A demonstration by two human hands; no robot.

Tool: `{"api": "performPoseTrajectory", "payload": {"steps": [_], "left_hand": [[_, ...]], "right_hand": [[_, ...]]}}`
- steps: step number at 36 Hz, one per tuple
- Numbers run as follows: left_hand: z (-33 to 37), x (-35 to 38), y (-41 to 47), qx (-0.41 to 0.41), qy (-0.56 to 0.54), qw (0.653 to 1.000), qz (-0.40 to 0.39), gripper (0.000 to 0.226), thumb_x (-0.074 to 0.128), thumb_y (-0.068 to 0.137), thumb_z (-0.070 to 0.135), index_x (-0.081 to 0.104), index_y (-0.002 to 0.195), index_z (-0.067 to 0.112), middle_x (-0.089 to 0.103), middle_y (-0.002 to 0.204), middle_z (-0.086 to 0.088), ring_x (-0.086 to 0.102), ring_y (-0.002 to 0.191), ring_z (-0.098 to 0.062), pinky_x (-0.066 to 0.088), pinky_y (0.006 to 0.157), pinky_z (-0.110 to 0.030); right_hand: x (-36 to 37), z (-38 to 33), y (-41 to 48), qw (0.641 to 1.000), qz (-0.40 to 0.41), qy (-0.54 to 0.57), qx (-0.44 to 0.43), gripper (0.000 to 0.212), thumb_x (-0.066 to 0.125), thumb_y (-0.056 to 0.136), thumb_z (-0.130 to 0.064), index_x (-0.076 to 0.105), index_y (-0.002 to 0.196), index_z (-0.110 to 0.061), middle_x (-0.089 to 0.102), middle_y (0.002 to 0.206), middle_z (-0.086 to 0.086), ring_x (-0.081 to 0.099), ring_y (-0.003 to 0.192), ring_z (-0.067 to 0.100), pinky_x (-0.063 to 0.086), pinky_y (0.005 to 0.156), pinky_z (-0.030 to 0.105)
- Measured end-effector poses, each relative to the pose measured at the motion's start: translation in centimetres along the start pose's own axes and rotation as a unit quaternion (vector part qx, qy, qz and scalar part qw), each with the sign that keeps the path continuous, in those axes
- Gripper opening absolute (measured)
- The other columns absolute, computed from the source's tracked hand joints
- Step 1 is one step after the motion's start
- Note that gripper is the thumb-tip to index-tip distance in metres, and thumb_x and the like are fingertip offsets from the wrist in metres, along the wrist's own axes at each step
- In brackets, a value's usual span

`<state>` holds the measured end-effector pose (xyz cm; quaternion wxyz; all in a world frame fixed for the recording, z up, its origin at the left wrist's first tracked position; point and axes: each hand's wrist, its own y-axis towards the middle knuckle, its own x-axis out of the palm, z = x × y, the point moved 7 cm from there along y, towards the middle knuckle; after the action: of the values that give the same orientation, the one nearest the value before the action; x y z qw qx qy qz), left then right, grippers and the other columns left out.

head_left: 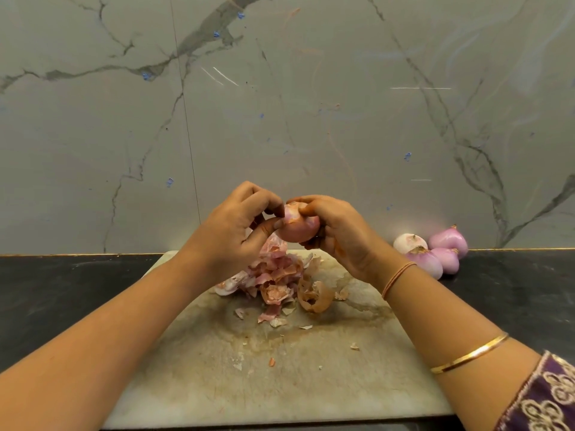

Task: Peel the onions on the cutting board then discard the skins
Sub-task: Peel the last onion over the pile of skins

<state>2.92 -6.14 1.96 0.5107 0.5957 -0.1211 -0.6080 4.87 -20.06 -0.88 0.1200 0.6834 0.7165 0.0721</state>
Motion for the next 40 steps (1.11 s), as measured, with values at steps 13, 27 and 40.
{"api": "performPoseTrajectory", "payload": {"steps": [13,27,40], "left_hand": [[-0.2,0.8,0.0,-0.019,0.047,0.996,-0.067,0.013,0.058,0.091,0.008,0.058,0.099,0.018,0.044,0.094,0.013,0.048,0.088,-0.006,0.042,0.069,-0.017],[0.0,0.2,-0.2,0.013,0.060,0.998,-0.006,0.028,0.059,0.086,0.026,0.055,0.113,0.021,0.047,0.098,0.015,0.051,0.089,-0.002,0.048,0.072,-0.021],[-0.1,-0.3,-0.2,0.025,0.040,0.999,0.012,0.035,0.064,0.077,0.036,0.049,0.109,0.038,0.043,0.095,0.013,0.047,0.085,0.007,0.043,0.066,-0.013]], "right_hand": [[-0.2,0.8,0.3,0.997,0.027,0.064,0.038,0.032,0.046,0.098,-0.021,0.056,0.123,-0.003,0.055,0.112,0.019,0.054,0.085,0.024,0.048,0.063,0.025],[-0.4,1.0,0.1,0.972,0.012,0.217,0.091,0.032,0.041,0.097,-0.021,0.051,0.121,-0.003,0.051,0.099,0.017,0.051,0.071,0.022,0.046,0.063,0.027],[0.2,0.9,-0.1,0.983,-0.040,0.160,0.078,0.030,0.038,0.095,-0.019,0.058,0.112,-0.006,0.058,0.111,0.021,0.053,0.080,0.021,0.044,0.064,0.026]]}}
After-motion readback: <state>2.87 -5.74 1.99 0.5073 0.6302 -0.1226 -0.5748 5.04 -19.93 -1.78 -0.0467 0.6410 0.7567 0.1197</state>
